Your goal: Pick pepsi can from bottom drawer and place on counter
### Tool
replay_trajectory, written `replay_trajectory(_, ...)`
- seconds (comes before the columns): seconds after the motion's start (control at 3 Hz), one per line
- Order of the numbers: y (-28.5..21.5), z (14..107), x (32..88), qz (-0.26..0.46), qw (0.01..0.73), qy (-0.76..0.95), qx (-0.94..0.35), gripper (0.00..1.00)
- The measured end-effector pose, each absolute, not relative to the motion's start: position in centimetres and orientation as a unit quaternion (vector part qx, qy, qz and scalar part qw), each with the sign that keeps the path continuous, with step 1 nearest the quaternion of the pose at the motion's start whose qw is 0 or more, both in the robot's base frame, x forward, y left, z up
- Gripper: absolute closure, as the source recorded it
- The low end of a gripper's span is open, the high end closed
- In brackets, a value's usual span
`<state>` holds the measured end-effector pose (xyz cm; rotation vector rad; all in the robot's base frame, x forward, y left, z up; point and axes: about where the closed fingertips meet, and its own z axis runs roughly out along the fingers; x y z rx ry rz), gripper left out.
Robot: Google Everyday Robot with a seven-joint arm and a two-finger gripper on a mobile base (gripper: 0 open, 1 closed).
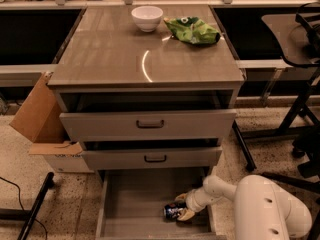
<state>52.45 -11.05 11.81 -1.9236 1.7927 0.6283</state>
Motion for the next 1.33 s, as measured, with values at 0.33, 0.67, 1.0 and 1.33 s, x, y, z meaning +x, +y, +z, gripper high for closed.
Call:
replay_trajectory(0.33,-10.8,12.2,52.5,0.217,0.221,0.644,-0.7,0.64)
replay_trajectory(0.67,-10.7,12.6,52.2,0.218,0.225,0.639,-0.703,0.87)
replay_trajectory(1.0,-11.4,16.9,52.8,0.225,0.262,0.618,-0.706,1.0)
replay_trajectory(1.33,-12.8,23.2,54.2,0.229,0.306,0.578,-0.721,1.0)
